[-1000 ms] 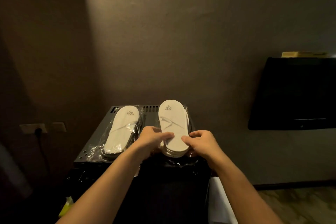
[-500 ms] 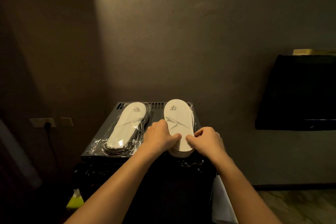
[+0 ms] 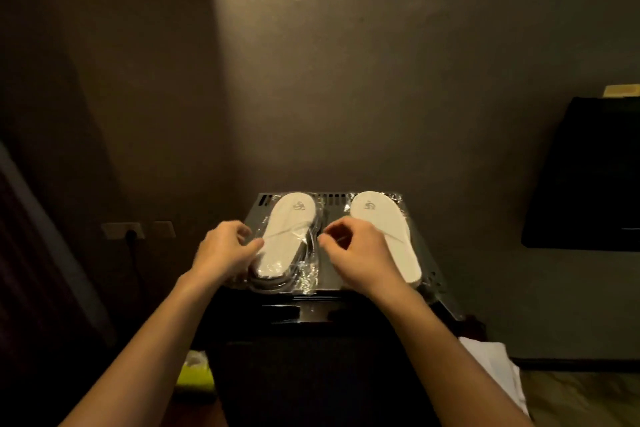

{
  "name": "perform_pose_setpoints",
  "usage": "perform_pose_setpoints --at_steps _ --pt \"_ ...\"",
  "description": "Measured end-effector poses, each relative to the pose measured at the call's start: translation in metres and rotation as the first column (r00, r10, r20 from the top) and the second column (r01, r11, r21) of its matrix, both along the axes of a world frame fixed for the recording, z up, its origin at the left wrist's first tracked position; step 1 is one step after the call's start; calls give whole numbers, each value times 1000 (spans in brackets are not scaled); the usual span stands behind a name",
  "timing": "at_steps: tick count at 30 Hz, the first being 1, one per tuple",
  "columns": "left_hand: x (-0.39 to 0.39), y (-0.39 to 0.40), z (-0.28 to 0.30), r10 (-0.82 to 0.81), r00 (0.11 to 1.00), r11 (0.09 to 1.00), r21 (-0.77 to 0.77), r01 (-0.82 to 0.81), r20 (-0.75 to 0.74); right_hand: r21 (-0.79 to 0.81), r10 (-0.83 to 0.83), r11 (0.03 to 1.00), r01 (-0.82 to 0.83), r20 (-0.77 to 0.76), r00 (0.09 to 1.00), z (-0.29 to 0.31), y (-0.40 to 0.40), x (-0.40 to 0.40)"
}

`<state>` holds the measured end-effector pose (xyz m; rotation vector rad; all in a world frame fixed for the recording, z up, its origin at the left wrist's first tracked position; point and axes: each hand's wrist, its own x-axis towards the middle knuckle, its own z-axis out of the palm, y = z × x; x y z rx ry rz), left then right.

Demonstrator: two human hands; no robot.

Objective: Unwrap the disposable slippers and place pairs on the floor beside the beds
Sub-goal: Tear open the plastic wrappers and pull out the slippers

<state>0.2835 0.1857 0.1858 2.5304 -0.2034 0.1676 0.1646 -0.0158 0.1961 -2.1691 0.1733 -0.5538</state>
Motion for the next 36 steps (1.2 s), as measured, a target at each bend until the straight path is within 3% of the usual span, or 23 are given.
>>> perform_pose_setpoints --at_steps 3,5,8,14,17,22,24,26,31,33,35,36 --pt "0 12 -17 -10 997 996 -90 2 -81 -97 17 994 -41 -237 971 -18 25 18" --pt "2 13 -18 -9 995 992 -122 -3 -100 -156 -43 988 -6 -312 949 -27 35 26" --pt "3 12 -17 -50 977 983 -182 12 -207 -194 -104 980 45 -309 945 -29 38 32" --pt "-6 8 -2 -237 898 920 -384 84 -370 38 13 999 -3 -261 965 -38 39 30" --pt "-9 6 -1 -411 814 798 -593 105 -409 140 34 990 -7 -188 982 -37 40 26" --pt "-20 7 3 -635 746 481 -858 178 -201 373 -94 926 61 71 993 -25 37 7" --pt "-32 -1 10 -676 727 370 -908 197 -118 518 -16 855 -26 76 997 -14 30 -5" --pt "-37 -8 22 -697 714 314 -922 228 -61 560 93 817 -137 106 990 -6 23 -19" --pt "-42 -27 58 -632 775 305 -912 276 23 526 160 822 -218 155 975 5 4 -43" --pt "-48 -38 57 -615 788 299 -918 261 24 491 76 858 -148 164 983 6 -4 -49" --pt "-53 -48 54 -573 819 300 -919 256 41 191 -161 975 110 277 947 4 -7 -58" --pt "-55 -51 54 -549 834 301 -918 258 55 -24 -208 971 236 393 896 3 -5 -61"
